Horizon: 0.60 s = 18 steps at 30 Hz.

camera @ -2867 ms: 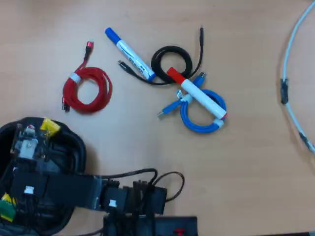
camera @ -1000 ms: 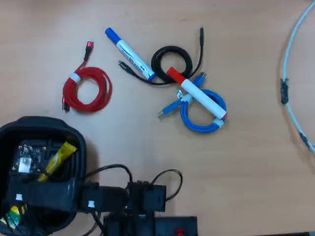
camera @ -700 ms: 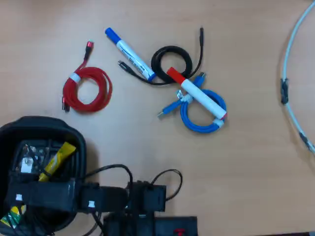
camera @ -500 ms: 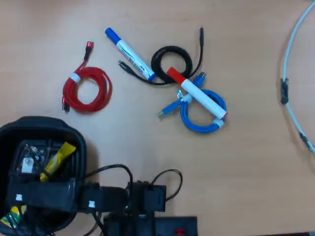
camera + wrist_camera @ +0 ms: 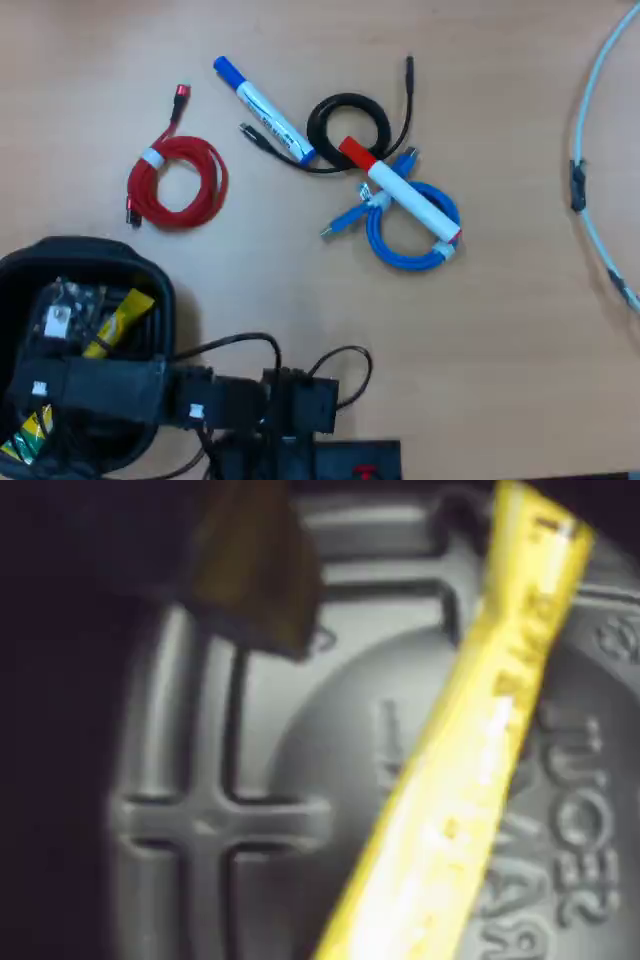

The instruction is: Pick up the yellow instant coffee stick, then put it in the black bowl

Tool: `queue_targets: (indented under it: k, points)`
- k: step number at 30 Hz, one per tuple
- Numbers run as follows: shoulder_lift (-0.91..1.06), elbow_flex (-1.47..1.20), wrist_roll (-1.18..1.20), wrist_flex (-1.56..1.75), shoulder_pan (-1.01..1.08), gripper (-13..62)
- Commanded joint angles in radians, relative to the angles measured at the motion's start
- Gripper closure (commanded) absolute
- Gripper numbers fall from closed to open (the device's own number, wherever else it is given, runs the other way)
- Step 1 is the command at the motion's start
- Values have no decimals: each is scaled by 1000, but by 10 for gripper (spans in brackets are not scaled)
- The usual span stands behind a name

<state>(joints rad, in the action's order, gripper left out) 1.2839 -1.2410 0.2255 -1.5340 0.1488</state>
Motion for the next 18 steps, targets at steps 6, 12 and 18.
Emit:
queue_targets:
  k: [6,12,18]
  points:
    - [242,60,-141,-52,103,-82]
    - [305,51,-250,-35,339,-82]
    - [399,-49,-296,89,540,-83]
